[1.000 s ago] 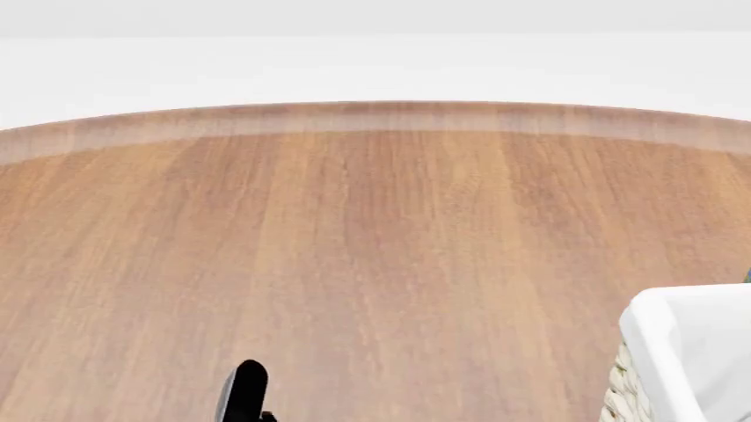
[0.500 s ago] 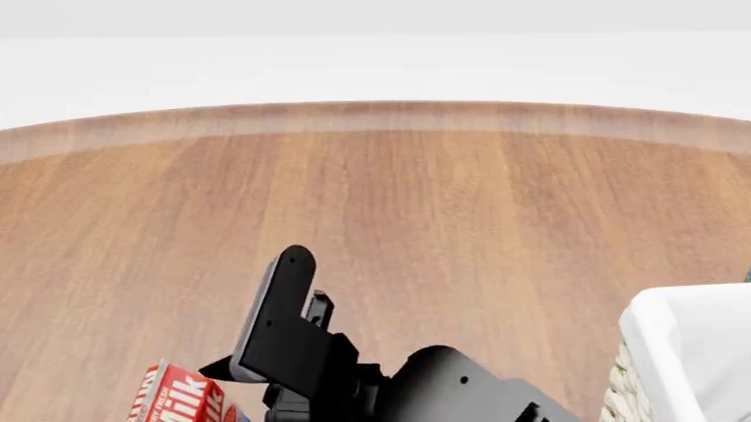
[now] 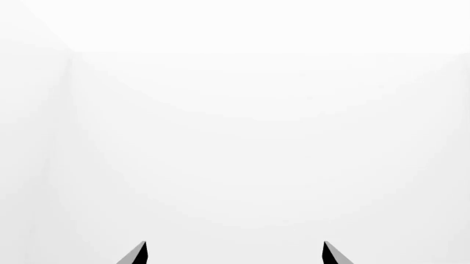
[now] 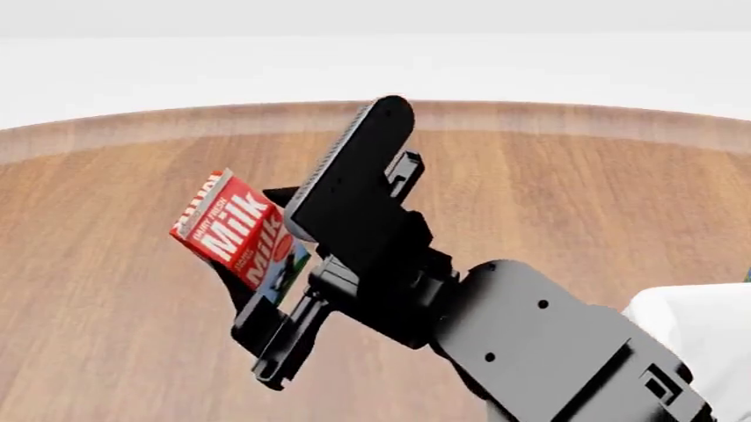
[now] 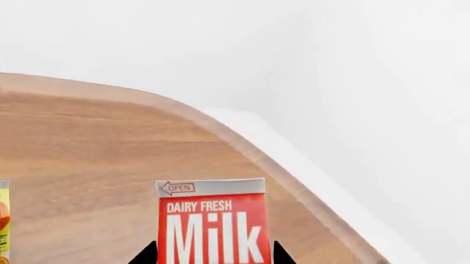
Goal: Pick the milk and place it in the basket.
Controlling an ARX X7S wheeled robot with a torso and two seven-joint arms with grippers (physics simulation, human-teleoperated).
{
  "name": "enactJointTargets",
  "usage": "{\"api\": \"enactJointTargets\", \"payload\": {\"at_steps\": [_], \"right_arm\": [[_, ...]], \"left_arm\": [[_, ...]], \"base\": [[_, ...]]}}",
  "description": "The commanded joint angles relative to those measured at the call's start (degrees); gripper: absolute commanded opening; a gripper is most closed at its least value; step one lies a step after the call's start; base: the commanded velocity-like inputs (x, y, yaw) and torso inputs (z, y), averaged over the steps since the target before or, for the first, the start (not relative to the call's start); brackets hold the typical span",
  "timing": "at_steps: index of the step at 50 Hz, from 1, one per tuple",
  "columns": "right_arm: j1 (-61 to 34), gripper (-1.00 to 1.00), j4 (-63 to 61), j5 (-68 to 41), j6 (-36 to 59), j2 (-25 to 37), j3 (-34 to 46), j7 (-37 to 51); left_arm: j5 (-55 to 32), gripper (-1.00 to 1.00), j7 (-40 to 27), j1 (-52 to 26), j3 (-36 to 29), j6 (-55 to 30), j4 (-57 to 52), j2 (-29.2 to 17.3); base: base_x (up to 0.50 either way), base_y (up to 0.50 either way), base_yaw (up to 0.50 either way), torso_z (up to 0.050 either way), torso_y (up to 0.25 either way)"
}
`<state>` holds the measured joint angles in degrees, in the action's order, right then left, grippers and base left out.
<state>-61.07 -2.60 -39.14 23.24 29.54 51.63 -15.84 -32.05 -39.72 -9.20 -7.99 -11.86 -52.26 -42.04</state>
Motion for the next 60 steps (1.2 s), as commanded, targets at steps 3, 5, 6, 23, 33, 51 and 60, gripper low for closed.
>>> {"api": "enactJointTargets", "payload": {"at_steps": [3, 5, 6, 23, 33, 51, 60], "right_arm": [[-2.07, -1.0, -0.07, -2.15, 3.23, 0.62, -9.38, 13.45], [-2.07, -1.0, 0.05, -2.26, 3.42, 0.69, -10.03, 14.63], [-1.91, -1.0, 0.29, -2.89, 3.44, 0.55, -11.37, 16.4], [-0.69, -1.0, 3.19, -6.93, 5.97, -0.32, -19.08, 29.31], [0.34, -1.0, 4.87, -6.59, 3.9, -0.8, -19.22, 28.04], [0.1, -1.0, 5.72, -6.05, 3.89, -1.11, -18.63, 27.88], [0.09, -1.0, 5.73, -6.07, 3.88, -1.1, -18.61, 27.89]], "left_arm": [[-0.09, 1.0, -0.13, -0.39, -0.26, -0.16, 0.02, -0.06], [0.05, 1.0, -0.12, -0.37, -0.34, -0.14, 0.04, -0.07], [-0.05, 1.0, -0.09, -0.29, -0.29, -0.04, 0.09, -0.07], [0.22, 1.0, -0.05, 0.16, -0.37, 0.63, 0.52, -0.11], [0.34, 1.0, -0.15, 0.4, -0.35, 0.85, 0.65, -0.24], [0.23, 1.0, -0.37, 0.39, -0.45, 0.91, 0.58, -0.47], [0.21, 1.0, -0.45, 0.37, -0.53, 0.98, 0.6, -0.55]], "base": [[0.0, 0.0, 0.0, 0.0, 0.0], [0.0, 0.0, 0.0, 0.0, 0.0], [0.0, 0.0, 0.0, 0.0, 0.01], [0.0, 0.0, 0.0, 0.0, 0.001], [0.0, 0.0, 0.0, 0.0, 0.001], [0.0, 0.0, 0.0, 0.001, 0.002], [0.0, 0.0, 0.0, 0.0, 0.002]]}}
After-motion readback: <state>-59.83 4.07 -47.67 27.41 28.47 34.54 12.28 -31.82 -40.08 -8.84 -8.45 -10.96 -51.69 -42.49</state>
